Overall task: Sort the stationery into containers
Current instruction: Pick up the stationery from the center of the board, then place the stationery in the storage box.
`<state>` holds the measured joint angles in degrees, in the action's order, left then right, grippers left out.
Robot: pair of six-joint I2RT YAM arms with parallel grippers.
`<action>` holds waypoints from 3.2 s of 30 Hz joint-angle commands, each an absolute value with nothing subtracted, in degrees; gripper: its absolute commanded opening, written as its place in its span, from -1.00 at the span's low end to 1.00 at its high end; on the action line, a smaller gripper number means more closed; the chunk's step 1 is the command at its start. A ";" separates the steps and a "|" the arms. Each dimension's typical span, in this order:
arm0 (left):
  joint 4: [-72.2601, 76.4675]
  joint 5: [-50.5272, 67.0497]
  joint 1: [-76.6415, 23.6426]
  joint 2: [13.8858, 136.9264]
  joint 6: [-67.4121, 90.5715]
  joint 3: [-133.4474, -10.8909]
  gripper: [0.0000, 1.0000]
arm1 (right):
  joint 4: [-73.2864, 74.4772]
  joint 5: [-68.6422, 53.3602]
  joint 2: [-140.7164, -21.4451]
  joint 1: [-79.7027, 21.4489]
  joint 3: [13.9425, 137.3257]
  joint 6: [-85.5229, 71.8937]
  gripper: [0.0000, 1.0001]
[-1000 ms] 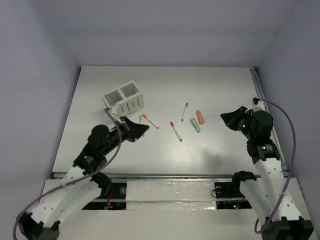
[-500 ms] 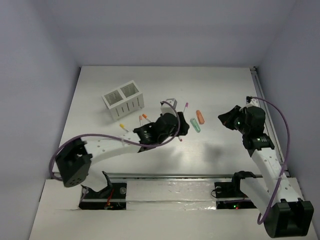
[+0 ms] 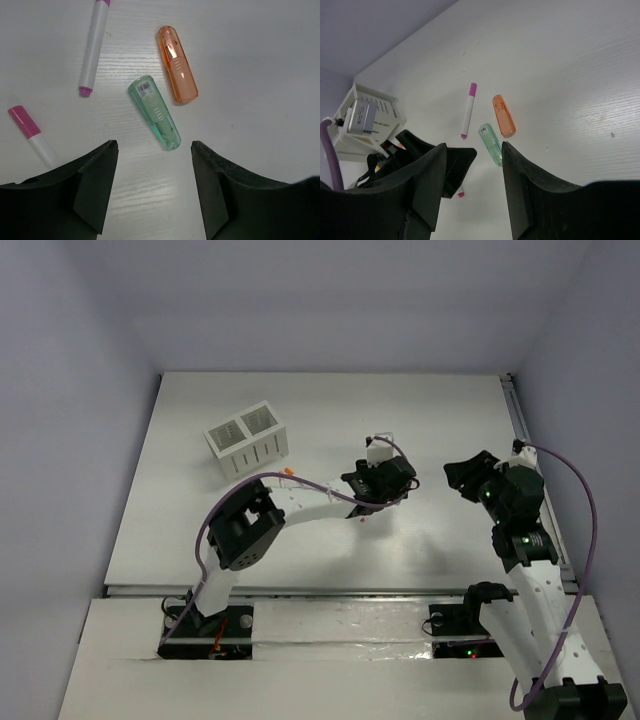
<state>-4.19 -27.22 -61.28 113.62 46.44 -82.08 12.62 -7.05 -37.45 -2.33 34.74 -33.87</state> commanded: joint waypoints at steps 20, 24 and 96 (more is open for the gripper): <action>-13.19 -32.17 -60.64 128.49 43.51 -99.58 -0.01 | 8.35 -13.70 -30.67 -2.64 26.99 -36.38 0.07; -14.06 -31.91 -60.03 129.90 42.89 -100.90 -0.01 | 7.21 -15.56 -31.29 -2.64 25.58 -36.47 0.07; -2.46 -21.62 -6.68 86.31 34.63 -64.69 -0.89 | 3.52 -17.14 -33.66 -2.64 21.97 -35.07 0.05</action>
<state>-3.77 -21.04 -6.68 86.94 36.03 -62.00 5.91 -16.56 -34.13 -2.33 21.74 -35.81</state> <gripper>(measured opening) 0.254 0.527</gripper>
